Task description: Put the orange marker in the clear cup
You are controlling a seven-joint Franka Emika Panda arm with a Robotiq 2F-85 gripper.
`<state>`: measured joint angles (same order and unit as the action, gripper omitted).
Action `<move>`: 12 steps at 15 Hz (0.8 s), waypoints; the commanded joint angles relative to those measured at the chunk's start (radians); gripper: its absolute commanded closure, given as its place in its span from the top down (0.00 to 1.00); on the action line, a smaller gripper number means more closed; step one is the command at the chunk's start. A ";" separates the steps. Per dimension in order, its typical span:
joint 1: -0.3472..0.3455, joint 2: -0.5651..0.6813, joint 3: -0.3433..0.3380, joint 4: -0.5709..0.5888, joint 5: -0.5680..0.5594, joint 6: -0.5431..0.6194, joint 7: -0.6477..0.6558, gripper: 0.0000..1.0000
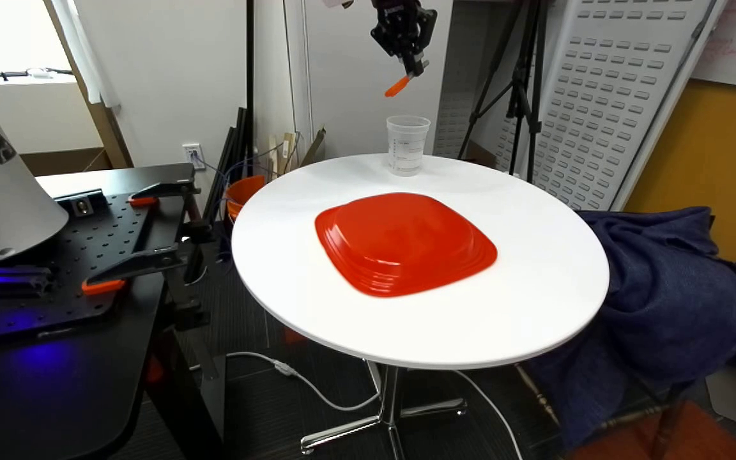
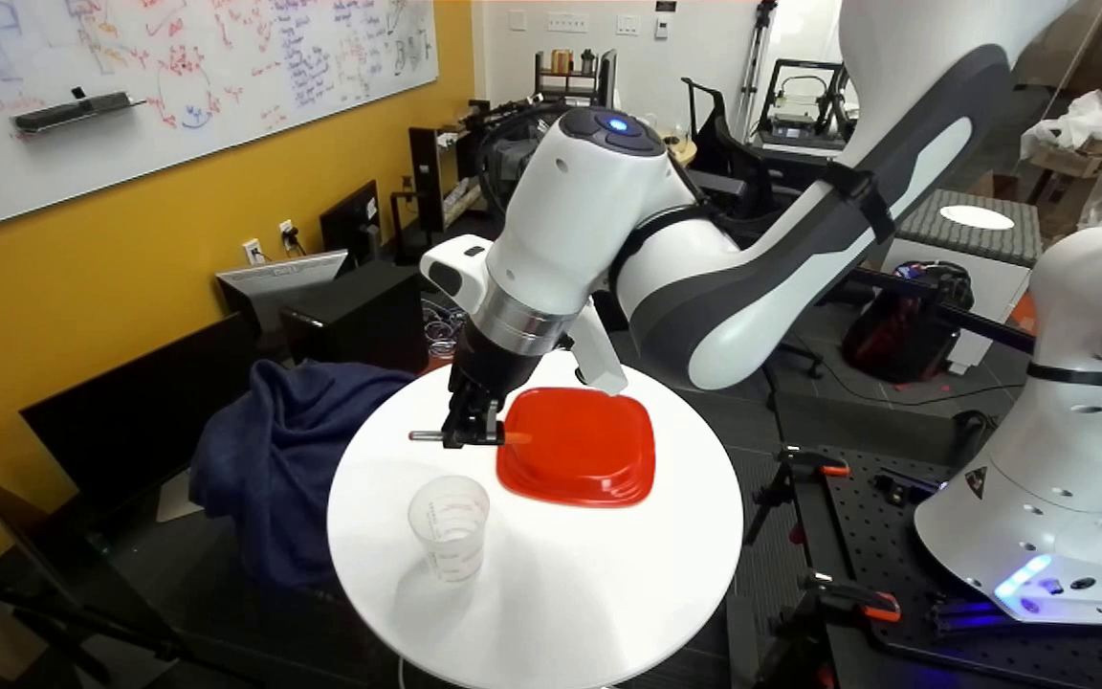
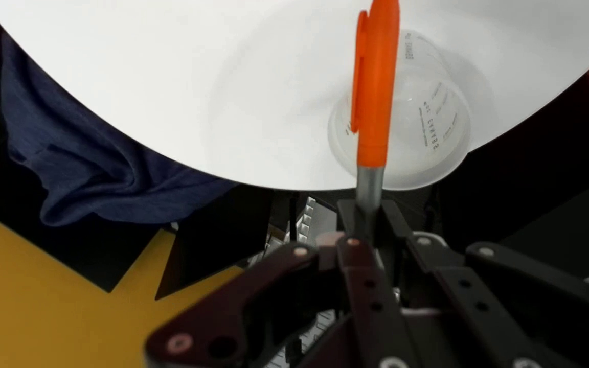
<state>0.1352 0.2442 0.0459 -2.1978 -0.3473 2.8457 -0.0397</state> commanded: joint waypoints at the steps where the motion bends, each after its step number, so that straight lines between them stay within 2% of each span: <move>1: 0.005 0.050 0.001 0.042 -0.004 0.082 -0.041 0.03; 9: -0.028 0.164 0.047 0.104 0.022 0.232 -0.202 0.03; 12: -0.061 0.204 0.096 0.116 0.034 0.284 -0.251 0.03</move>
<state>0.1166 0.4025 0.0896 -2.1111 -0.3368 3.0709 -0.2211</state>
